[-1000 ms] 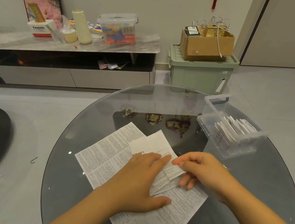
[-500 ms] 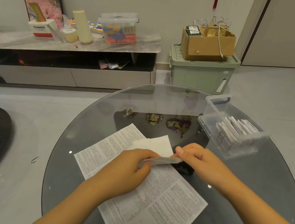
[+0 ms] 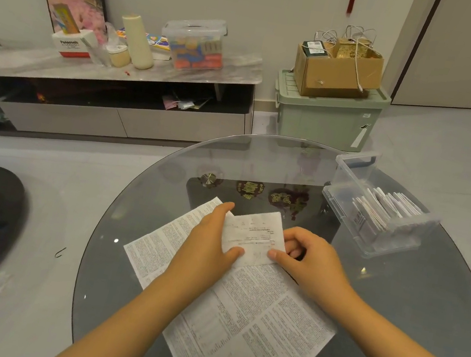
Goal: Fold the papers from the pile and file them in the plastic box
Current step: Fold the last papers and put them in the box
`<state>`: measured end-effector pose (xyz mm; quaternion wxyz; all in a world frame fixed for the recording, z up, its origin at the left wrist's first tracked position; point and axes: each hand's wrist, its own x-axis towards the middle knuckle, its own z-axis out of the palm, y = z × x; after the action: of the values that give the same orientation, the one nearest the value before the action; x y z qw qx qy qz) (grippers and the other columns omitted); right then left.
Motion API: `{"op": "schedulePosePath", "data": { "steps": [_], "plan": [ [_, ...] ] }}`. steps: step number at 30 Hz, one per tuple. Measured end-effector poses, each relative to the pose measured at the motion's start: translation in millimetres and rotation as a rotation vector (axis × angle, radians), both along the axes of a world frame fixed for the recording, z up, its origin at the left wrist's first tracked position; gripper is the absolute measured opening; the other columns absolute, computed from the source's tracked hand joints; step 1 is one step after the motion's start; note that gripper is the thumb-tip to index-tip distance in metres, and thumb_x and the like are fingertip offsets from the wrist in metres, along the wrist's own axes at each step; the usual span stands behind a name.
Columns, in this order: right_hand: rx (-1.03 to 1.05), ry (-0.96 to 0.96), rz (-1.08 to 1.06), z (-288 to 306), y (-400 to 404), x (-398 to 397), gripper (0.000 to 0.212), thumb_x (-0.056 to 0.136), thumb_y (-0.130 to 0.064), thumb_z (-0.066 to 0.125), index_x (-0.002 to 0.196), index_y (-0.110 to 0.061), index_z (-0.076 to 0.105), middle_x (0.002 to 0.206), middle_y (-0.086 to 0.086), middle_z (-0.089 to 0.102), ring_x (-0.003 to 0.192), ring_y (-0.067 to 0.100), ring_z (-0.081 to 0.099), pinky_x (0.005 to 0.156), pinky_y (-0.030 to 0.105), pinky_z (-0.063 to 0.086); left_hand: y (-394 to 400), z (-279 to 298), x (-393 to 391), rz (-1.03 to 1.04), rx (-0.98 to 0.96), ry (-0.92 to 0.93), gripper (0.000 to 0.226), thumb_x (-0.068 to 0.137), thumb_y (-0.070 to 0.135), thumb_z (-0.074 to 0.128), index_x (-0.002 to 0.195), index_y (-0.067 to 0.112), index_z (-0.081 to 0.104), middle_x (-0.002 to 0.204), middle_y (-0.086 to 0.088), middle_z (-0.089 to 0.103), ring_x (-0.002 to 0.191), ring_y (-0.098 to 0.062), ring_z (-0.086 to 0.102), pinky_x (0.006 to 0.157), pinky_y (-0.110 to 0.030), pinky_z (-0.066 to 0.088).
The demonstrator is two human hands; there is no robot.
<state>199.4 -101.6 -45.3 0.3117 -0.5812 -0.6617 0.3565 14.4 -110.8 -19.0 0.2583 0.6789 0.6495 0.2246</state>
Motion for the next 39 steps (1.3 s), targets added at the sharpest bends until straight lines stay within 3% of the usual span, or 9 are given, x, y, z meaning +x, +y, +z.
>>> {"op": "schedulePosePath", "data": {
  "steps": [4,7,10,13,19,22,27,35,39],
  "plan": [
    [0.065,-0.174,0.014,-2,-1,-5,0.037,0.082,-0.029,0.069,0.111,-0.04,0.049,0.083,-0.013,0.057,0.083,0.002,0.046,0.067,0.019,0.039,1,-3,0,-0.012,-0.016,0.096,0.087,0.084,0.025,0.069,0.148,0.032,0.011,0.149,0.005,0.022,0.134,-0.013,0.031,0.102,-0.027,0.036],
    [0.104,-0.248,0.02,-2,-1,-5,0.052,0.083,-0.031,0.068,0.126,-0.041,0.04,0.09,-0.017,0.051,0.089,0.003,0.042,0.075,0.022,0.039,3,-6,-4,-0.025,0.031,0.191,0.073,0.084,0.03,0.069,0.144,0.033,0.027,0.147,0.007,0.02,0.136,-0.013,0.021,0.108,-0.031,0.03],
    [0.13,-0.304,0.037,-5,1,-2,0.047,0.085,-0.029,0.066,0.126,-0.039,0.046,0.102,-0.012,0.044,0.1,0.008,0.037,0.09,0.026,0.038,5,-7,-9,-0.116,0.049,0.288,0.045,0.085,0.037,0.065,0.128,0.035,0.052,0.138,0.013,0.033,0.132,-0.016,0.024,0.109,-0.03,0.02],
    [0.146,-0.327,0.05,-6,3,1,0.029,0.087,-0.024,0.064,0.113,-0.036,0.06,0.107,-0.013,0.042,0.105,0.008,0.032,0.097,0.024,0.029,5,-7,-12,-0.241,0.022,0.36,0.048,0.084,0.048,0.063,0.128,0.034,0.052,0.134,0.018,0.042,0.129,-0.011,0.029,0.109,-0.029,0.013],
    [0.364,-0.396,0.105,-16,-1,-2,0.019,0.091,-0.022,0.057,0.104,-0.028,0.071,0.103,-0.016,0.059,0.098,0.008,0.034,0.086,0.023,0.022,4,-5,-15,-0.366,0.17,0.462,0.041,0.09,0.042,0.054,0.128,0.027,0.055,0.131,0.013,0.053,0.12,-0.009,0.046,0.103,-0.024,0.028],
    [0.424,-0.398,0.161,-15,-6,-6,0.021,0.085,-0.036,0.064,0.103,-0.027,0.071,0.096,-0.015,0.062,0.093,0.008,0.038,0.083,0.026,0.028,3,-3,-9,-0.397,0.271,0.447,0.026,0.092,0.035,0.048,0.108,0.023,0.064,0.103,0.01,0.064,0.093,-0.01,0.057,0.076,-0.018,0.036],
    [0.488,-0.415,0.201,-9,-11,-10,0.011,0.08,-0.036,0.067,0.088,-0.03,0.073,0.08,-0.014,0.063,0.073,0.009,0.051,0.059,0.018,0.038,1,-7,-2,-0.441,0.364,0.381,0.021,0.087,0.028,0.054,0.08,0.017,0.071,0.072,0.005,0.067,0.067,-0.014,0.059,0.072,-0.025,0.045],
    [0.338,-0.257,0.142,-3,-13,3,0.009,0.091,-0.02,0.057,0.093,-0.023,0.065,0.079,-0.012,0.059,0.075,0.007,0.053,0.067,0.028,0.045,2,-4,-7,-0.393,0.21,0.267,0.021,0.087,0.026,0.059,0.107,0.027,0.066,0.105,0.013,0.064,0.095,-0.007,0.055,0.083,-0.023,0.045],
    [0.157,-0.19,0.124,-1,-11,8,0.004,0.092,-0.024,0.056,0.093,-0.025,0.06,0.085,-0.009,0.053,0.08,0.007,0.05,0.067,0.017,0.039,3,1,-7,-0.337,0.117,0.171,0.016,0.091,0.028,0.057,0.105,0.027,0.066,0.104,0.015,0.064,0.092,-0.003,0.056,0.076,-0.017,0.046]
  ]
}}
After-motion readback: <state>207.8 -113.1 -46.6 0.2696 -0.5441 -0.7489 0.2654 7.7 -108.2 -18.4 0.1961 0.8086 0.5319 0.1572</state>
